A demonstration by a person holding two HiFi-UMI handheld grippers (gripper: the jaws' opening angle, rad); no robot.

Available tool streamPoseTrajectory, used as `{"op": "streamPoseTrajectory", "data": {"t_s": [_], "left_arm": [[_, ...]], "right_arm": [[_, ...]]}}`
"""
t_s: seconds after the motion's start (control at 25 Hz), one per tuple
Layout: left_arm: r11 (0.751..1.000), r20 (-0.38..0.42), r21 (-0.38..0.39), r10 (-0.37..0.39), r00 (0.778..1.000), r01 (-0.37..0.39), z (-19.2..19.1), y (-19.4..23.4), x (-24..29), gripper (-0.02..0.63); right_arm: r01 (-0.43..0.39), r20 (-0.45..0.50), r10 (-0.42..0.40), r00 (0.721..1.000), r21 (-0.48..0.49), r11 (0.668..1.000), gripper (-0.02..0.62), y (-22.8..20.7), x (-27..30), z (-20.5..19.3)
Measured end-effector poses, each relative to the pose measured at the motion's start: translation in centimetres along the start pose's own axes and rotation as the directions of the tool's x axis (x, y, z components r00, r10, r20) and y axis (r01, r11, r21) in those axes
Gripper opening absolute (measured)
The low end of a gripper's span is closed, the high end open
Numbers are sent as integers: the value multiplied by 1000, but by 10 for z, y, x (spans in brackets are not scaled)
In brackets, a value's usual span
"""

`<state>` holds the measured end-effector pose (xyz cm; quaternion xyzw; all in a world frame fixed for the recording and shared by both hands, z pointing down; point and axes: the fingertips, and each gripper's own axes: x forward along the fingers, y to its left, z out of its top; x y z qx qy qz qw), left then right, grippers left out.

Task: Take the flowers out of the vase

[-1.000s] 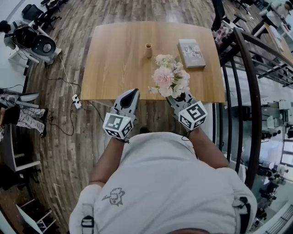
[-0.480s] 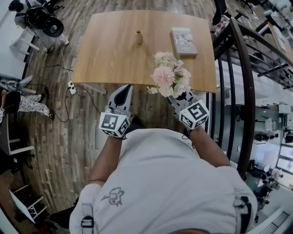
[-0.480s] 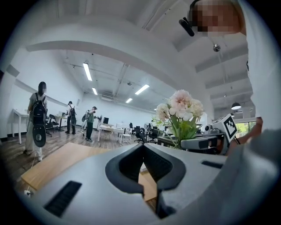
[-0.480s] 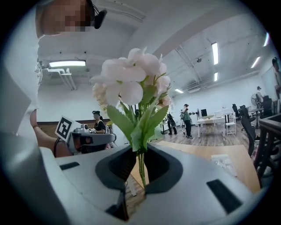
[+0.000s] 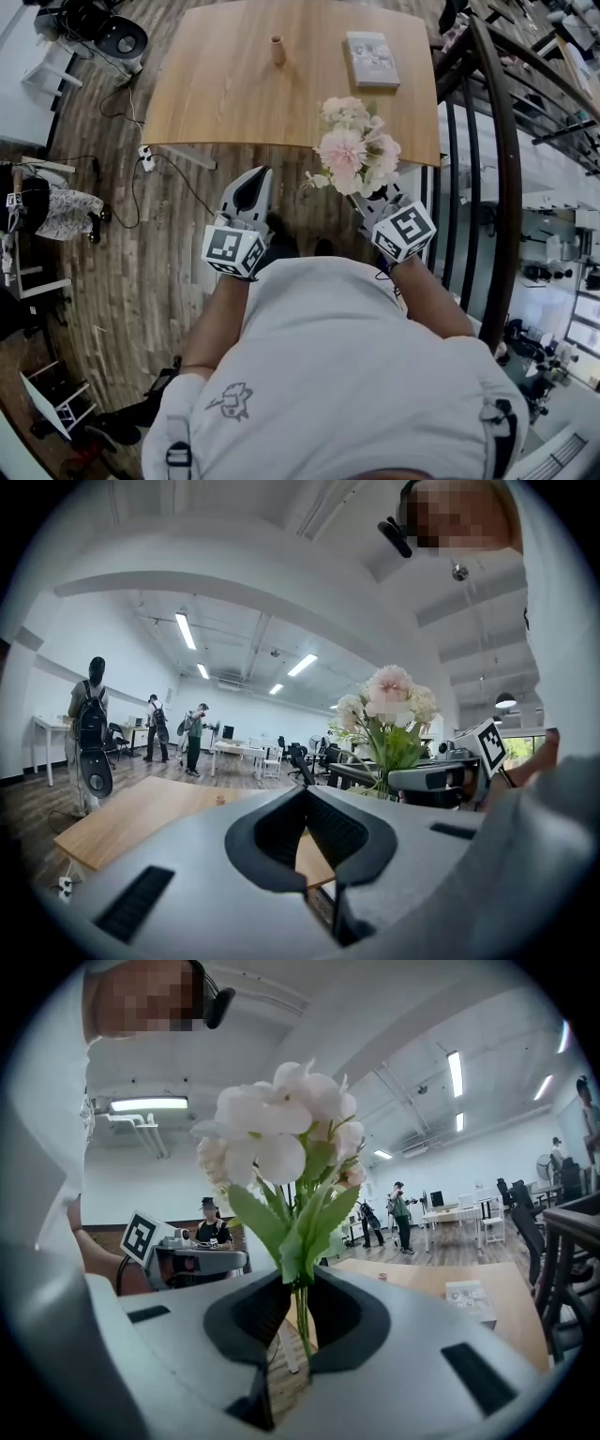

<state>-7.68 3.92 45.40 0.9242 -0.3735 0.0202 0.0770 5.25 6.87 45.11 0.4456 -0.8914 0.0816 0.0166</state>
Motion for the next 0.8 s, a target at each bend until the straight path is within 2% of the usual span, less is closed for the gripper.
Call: {"op": "streamPoseTrajectory", "data": {"t_s": [0.8], "left_arm": [[1000, -25, -7, 17, 1000, -17, -15, -12, -20, 5]], "right_arm": [[-10, 3, 10, 1000, 16, 1000, 58, 8, -10, -14]]}}
